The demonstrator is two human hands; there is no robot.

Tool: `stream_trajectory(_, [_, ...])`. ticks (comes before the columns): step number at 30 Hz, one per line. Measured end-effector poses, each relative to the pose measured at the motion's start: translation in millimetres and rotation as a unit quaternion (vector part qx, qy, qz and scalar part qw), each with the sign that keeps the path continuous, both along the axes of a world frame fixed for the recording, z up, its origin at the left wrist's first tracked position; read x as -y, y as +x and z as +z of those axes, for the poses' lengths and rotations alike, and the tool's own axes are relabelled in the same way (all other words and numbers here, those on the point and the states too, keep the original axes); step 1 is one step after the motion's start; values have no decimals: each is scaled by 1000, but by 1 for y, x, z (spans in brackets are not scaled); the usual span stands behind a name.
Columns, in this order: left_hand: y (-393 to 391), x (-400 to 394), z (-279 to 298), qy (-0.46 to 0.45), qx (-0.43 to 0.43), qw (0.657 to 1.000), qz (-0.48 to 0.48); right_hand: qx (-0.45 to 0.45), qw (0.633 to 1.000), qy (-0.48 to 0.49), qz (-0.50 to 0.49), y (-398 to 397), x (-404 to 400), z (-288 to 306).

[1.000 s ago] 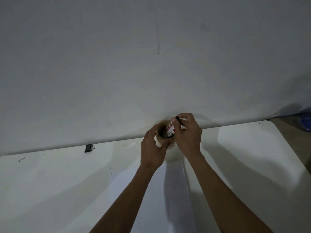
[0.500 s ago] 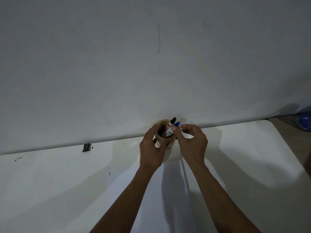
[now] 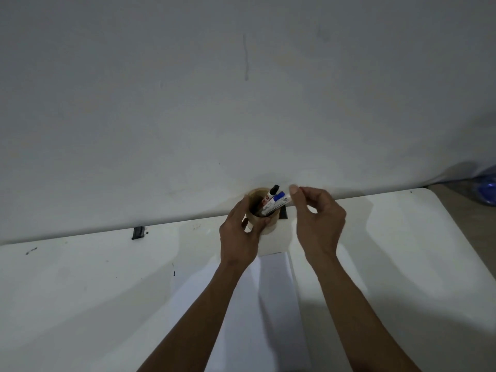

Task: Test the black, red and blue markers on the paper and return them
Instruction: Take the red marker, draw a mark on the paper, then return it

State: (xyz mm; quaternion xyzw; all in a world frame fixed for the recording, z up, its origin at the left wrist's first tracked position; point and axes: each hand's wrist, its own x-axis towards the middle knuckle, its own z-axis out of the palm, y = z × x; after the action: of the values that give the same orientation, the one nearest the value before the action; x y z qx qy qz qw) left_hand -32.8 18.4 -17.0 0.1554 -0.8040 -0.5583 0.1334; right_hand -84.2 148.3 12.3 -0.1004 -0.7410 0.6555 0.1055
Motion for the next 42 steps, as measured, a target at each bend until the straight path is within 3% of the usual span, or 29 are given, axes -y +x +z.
stream_trajectory(4, [-2, 2, -7, 2, 6, 1000, -5, -64, 992, -106, -35, 0, -12, 33])
stream_trajectory(9, [3, 8, -1, 2, 65, 998, 5, -121, 986, -113, -4, 12, -21, 62])
stream_trajectory(14, [38, 25, 34, 15, 70, 995, 75, -11, 994, -19, 109, 49, -10, 37])
stream_trajectory(21, [116, 63, 77, -24, 63, 997, -25, 104, 957, 61, 262, 130, 25, 22])
stream_trajectory(26, [173, 84, 78, -59, 89, 991, -79, 109, 932, 91, 332, 178, 46, 32])
stream_trajectory(30, [218, 95, 76, -8, 86, 993, -75, 89, 919, 106, 368, 215, 55, 39])
stream_trajectory(35, [269, 113, 66, 66, 70, 995, 3, 61, 894, 212, 390, 243, 43, 40])
stream_trajectory(37, [286, 118, 62, 90, 69, 993, 13, 59, 907, 177, 379, 251, 36, 40])
stream_trajectory(42, [318, 117, 64, 79, 56, 995, -10, 100, 942, -39, 317, 274, 37, 50])
